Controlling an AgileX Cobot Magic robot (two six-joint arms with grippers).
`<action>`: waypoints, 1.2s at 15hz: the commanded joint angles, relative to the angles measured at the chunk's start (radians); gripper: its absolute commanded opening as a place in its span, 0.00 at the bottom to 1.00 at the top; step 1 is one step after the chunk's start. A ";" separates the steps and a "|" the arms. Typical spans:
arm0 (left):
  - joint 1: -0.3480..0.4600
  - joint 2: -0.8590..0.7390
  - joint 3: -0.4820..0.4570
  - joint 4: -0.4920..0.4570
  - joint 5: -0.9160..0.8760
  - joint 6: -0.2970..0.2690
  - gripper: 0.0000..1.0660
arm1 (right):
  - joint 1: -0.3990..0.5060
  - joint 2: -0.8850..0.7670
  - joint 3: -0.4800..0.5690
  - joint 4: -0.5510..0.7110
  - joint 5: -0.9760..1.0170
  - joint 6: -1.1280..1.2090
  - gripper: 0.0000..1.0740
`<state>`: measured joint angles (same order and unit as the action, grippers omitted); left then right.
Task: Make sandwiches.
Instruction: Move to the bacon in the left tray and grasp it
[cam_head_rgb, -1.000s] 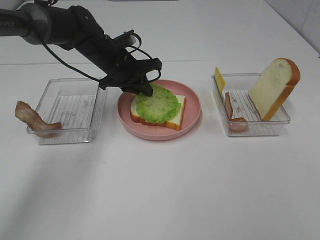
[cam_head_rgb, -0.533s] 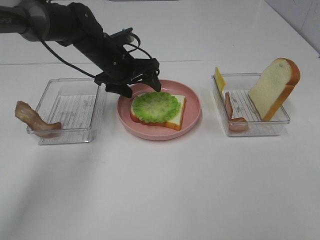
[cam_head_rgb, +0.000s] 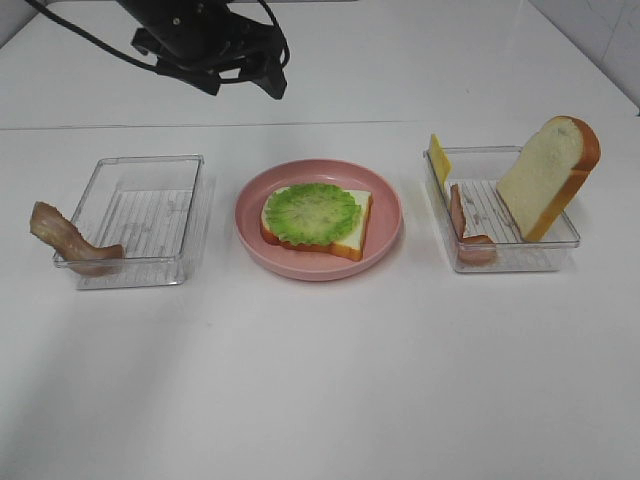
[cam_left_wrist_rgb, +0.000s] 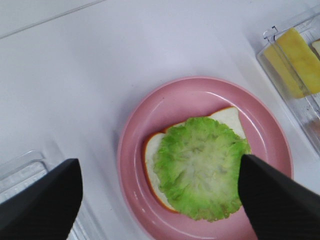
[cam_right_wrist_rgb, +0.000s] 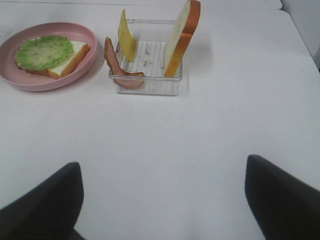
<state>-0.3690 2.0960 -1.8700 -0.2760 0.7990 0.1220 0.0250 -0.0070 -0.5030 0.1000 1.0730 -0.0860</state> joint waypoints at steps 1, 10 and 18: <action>-0.002 -0.072 -0.004 0.129 0.073 -0.082 0.75 | -0.001 -0.006 -0.001 -0.001 -0.011 0.002 0.77; -0.002 -0.171 -0.004 0.495 0.462 -0.232 0.68 | -0.001 -0.006 -0.001 -0.001 -0.011 0.002 0.77; -0.002 -0.264 0.064 0.501 0.482 -0.314 0.68 | -0.001 -0.006 -0.001 -0.001 -0.011 0.002 0.77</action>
<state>-0.3690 1.8140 -1.7820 0.2250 1.2130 -0.1890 0.0250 -0.0070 -0.5030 0.1000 1.0730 -0.0860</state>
